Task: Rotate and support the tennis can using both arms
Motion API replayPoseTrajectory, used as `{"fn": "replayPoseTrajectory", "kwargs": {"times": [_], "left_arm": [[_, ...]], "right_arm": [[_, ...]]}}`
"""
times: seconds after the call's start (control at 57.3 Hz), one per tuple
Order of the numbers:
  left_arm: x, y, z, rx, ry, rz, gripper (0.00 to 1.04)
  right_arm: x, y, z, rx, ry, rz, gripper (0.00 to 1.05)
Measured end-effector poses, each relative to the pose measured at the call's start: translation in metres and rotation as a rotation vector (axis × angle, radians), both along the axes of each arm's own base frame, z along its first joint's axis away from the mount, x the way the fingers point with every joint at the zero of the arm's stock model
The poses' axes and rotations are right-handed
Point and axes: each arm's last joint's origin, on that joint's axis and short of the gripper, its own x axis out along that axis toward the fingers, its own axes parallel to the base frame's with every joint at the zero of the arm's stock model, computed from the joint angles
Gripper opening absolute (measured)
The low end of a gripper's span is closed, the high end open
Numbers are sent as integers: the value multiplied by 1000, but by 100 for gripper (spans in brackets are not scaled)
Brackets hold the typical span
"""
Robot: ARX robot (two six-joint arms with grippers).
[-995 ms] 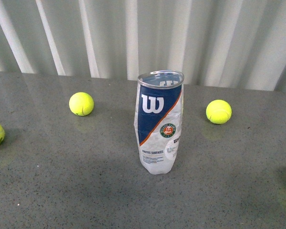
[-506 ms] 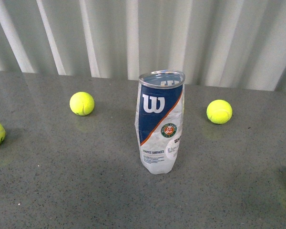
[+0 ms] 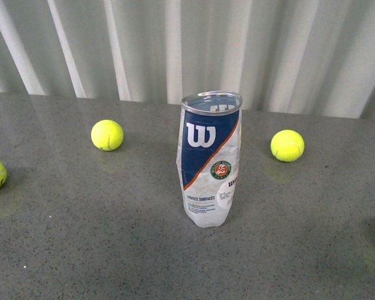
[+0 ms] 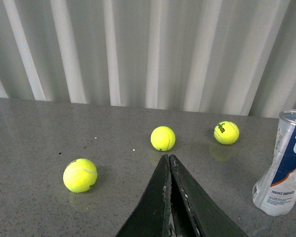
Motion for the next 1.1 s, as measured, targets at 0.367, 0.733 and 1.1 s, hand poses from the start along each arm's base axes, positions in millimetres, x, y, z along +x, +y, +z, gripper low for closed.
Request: {"fn": "replayPoseTrajectory", "kwargs": {"times": [0.367, 0.733, 1.1], "left_arm": [[-10, 0, -3, 0, 5, 0, 4], [-10, 0, -3, 0, 5, 0, 59], [-10, 0, -3, 0, 5, 0, 98]], "right_arm": [[0, 0, 0, 0, 0, 0, 98], [0, 0, 0, 0, 0, 0, 98], [0, 0, 0, 0, 0, 0, 98]]}}
